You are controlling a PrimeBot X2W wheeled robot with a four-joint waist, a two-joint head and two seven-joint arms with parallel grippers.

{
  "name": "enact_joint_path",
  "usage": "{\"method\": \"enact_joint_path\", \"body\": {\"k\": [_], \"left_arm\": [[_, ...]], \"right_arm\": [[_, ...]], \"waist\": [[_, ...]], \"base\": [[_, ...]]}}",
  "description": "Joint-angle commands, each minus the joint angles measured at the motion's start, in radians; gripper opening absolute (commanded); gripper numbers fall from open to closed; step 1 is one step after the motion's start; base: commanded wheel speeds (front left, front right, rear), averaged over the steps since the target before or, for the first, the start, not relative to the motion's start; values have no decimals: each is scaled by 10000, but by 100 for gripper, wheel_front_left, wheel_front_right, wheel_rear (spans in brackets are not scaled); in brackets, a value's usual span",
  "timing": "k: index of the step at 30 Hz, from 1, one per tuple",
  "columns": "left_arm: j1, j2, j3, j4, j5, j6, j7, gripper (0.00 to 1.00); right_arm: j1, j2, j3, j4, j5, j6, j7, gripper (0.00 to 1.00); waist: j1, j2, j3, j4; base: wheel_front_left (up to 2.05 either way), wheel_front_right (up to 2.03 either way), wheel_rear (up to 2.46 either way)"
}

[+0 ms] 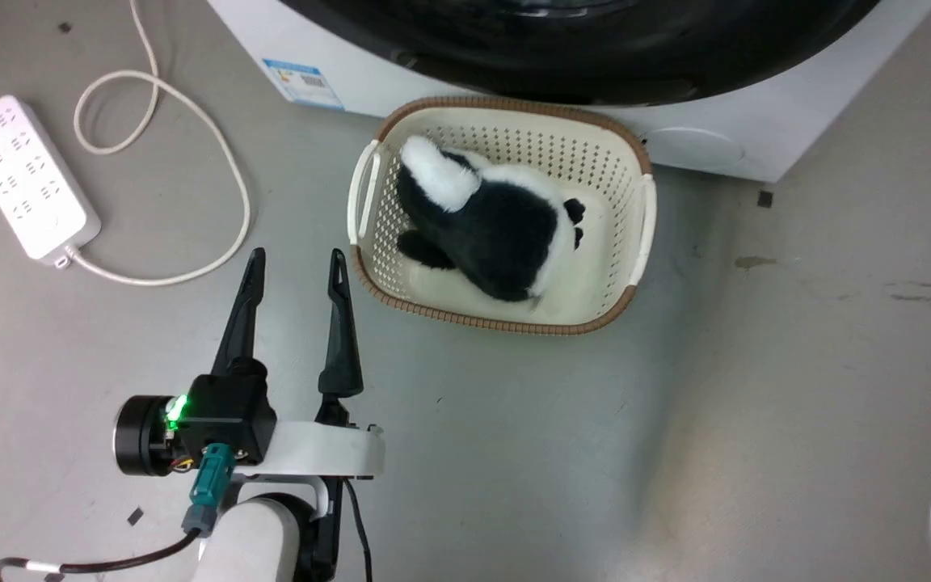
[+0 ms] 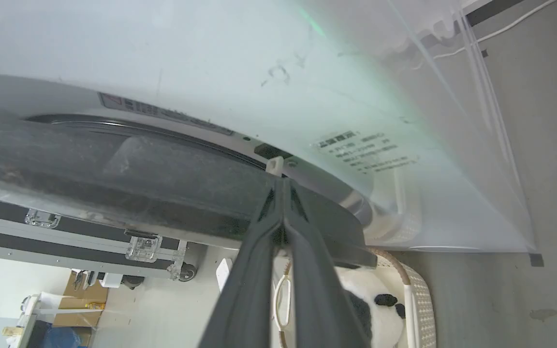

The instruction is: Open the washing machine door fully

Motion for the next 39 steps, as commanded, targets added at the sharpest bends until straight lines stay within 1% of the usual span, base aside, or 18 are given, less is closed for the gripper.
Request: {"method": "enact_joint_path", "body": {"k": [1, 6, 12, 17, 22, 25, 28, 37, 39], "left_arm": [[-211, 7, -102, -65, -53, 82, -107, 100], [-272, 8, -249, -87, -100, 211, -212, 100], [-431, 8, -407, -108, -144, 305, -337, 100], [-499, 8, -525, -117, -171, 413, -442, 100], [-534, 8, -580, -114, -163, 482, -546, 100], [-549, 8, -573, -99, -142, 495, -609, 100], [-520, 8, -573, -42, -114, 493, -663, 100], [-102, 8, -330, 119, 69, 340, -663, 100], [-57, 8, -298, 131, 85, 318, -663, 100]], "right_arm": [[-549, 38, -281, 212, 158, -4, 283, 0], [-1472, 195, -1118, 781, 74, -5, 1418, 0], [-2356, 404, -1968, 984, -129, -5, 2576, 0], [-2608, 504, -2488, 888, -256, -6, 3425, 0], [-2647, 542, -2937, 881, -117, -7, 4478, 0], [-2422, 546, -2820, 894, 172, -7, 5040, 0], [-1997, 548, -2702, 872, 619, -7, 5322, 0], [56, 550, -1514, 637, 1982, -7, 5109, 0], [257, 550, -1349, 627, 2126, -7, 5080, 0]], "waist": [[-1, 0, 105, 85], [-1, 0, 327, 199], [-1, 0, 565, 346], [-1, 0, 640, 426], [-1, 0, 624, 464], [-1, 0, 541, 457], [-1, 0, 330, 429], [-1, 0, -650, 68], [-1, 0, -749, 36]], "base": [[0, 0, 0], [0, 0, 0], [0, 0, 0], [0, 0, 0], [0, 0, 0], [0, 0, 0], [0, 0, 0], [0, 0, 0], [0, 0, 0]]}}
